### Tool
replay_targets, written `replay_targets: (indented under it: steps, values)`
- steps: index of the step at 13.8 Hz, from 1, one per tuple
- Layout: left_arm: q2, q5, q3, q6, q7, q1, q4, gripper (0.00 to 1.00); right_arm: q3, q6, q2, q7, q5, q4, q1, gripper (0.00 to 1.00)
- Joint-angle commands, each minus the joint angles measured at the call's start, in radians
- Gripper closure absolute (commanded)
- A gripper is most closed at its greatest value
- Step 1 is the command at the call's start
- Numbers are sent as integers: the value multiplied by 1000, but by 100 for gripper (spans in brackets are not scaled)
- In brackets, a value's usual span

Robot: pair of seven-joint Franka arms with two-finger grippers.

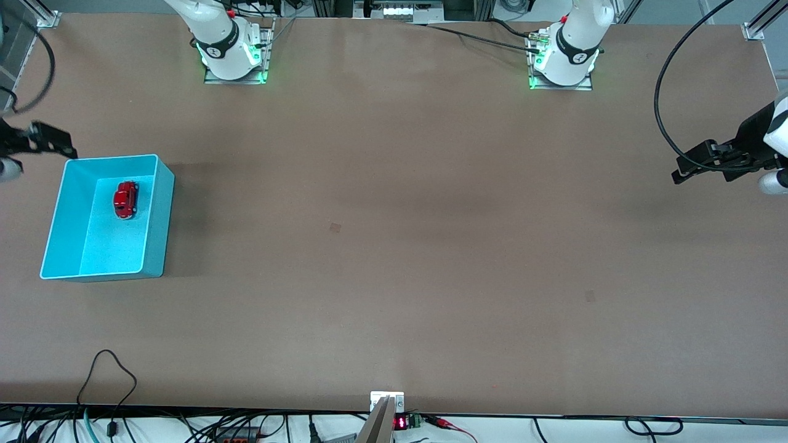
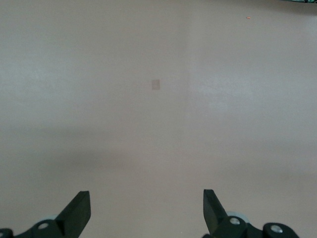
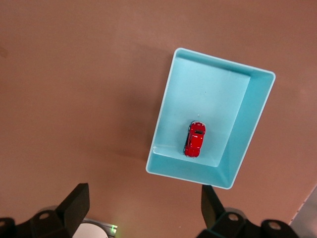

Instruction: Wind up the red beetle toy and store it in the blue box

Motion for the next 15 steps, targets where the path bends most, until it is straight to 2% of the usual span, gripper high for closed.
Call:
replay_targets:
  steps: [1,5,15]
  values:
    - [-6,19,-10,-4,11,0,7,0,-5,-82,-18,10,7,65,35,0]
    - [-3,19,-8,1,10,0,7,0,-6,-113,-19,107,10,84,41,0]
    - [-6,17,3,-13,2,-9,6,0,-6,-38,-21,145,39,34,35,0]
